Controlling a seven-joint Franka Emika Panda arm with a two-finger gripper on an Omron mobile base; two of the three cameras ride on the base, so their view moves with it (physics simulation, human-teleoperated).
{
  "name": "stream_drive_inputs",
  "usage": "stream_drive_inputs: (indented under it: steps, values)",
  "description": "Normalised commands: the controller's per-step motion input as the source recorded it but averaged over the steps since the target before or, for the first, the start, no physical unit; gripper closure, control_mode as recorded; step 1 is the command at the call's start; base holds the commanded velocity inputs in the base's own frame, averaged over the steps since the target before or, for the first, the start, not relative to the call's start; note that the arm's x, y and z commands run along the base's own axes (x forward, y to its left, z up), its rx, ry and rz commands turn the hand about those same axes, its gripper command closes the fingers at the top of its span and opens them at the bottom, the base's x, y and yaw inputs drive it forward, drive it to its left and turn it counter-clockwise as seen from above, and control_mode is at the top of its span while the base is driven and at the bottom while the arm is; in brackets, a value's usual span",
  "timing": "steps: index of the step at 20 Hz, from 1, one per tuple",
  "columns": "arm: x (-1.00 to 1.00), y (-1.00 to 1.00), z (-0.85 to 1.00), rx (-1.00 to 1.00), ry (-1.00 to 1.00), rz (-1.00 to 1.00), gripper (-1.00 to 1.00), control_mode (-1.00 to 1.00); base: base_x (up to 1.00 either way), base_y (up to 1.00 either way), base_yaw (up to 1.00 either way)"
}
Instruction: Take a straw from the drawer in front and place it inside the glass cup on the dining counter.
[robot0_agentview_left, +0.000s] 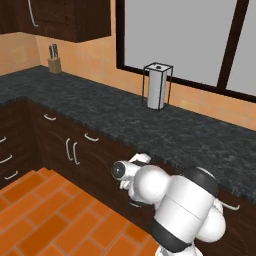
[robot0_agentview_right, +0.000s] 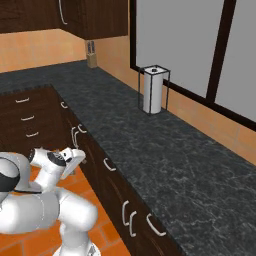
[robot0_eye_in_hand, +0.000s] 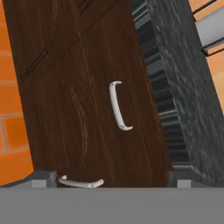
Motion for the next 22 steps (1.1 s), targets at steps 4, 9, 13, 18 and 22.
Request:
stream_drive_inputs:
  steps: [4, 9, 13, 18, 22]
  values:
    - [0.57, 0.22, 0.05, 0.0, 0.04, -0.03, -1.0, -1.0, 0.0, 0.0, 0.0]
    - [0.36, 0.2, 0.01, -0.01, 0.05, -0.12, -1.0, -1.0, 0.0, 0.0, 0.0]
    - [0.22, 0.63, 0.0, -0.02, 0.0, -0.31, -1.0, -1.0, 0.0, 0.0, 0.0]
    - [0.22, 0.29, 0.0, -0.04, 0.0, -0.34, -1.0, -1.0, 0.0, 0.0, 0.0]
    - [0.49, -0.11, -0.04, -0.11, 0.0, -0.12, -1.0, -1.0, 0.0, 0.0, 0.0]
